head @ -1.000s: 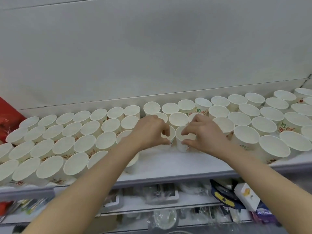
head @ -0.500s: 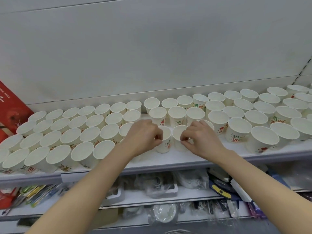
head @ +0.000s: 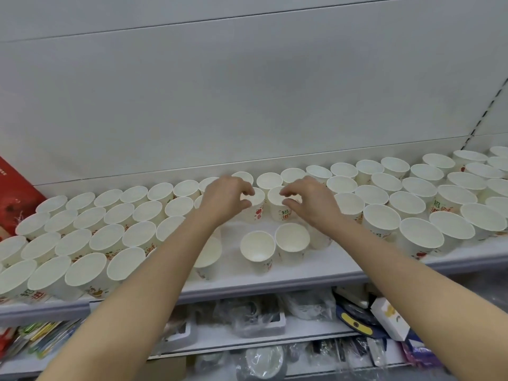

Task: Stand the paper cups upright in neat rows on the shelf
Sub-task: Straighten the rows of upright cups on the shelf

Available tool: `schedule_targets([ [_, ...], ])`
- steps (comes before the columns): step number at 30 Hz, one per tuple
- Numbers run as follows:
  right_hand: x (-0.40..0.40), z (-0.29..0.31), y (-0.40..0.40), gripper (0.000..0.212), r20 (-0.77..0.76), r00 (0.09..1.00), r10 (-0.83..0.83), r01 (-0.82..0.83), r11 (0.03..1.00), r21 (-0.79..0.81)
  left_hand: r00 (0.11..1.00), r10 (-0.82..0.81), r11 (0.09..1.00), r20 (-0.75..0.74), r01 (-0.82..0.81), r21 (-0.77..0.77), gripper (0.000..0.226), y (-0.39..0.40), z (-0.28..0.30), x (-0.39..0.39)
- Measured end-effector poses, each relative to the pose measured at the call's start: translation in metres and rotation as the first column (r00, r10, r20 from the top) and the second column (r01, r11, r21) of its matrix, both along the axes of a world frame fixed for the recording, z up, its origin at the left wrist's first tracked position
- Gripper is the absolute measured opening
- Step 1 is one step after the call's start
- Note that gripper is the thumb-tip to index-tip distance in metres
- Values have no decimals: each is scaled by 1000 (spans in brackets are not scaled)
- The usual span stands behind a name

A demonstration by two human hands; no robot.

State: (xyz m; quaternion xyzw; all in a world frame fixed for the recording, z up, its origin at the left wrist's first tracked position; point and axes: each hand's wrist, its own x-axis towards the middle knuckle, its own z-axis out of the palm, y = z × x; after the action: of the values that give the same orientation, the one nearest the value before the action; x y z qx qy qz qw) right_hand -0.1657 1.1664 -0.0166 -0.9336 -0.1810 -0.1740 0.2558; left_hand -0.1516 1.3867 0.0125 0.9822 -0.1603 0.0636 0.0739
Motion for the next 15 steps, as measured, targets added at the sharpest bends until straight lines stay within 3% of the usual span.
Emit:
schedule_targets([
  [3,27,1,10,25,-98,995,18,-43,966,-254,997,-41,989,-64,50,142,31,-7,-18,24],
  [5,38,-1,14,21,-125,992,16,-61,931,-360,997,-57,978,-54,67,200,19,-11,-25,30],
  [8,46,-8,13,7,-151,989,2,-61,921,-385,997,-69,973,-31,74,219,9,-12,-29,30],
  [12,34,-3,2,9,-153,987,45,-101,918,-383,984,-126,970,-127,149,194,7,0,-27,22],
  [15,27,7,-6,11,-202,975,91,-145,952,-270,949,-151,987,-277,159,7,22,13,-14,16],
])
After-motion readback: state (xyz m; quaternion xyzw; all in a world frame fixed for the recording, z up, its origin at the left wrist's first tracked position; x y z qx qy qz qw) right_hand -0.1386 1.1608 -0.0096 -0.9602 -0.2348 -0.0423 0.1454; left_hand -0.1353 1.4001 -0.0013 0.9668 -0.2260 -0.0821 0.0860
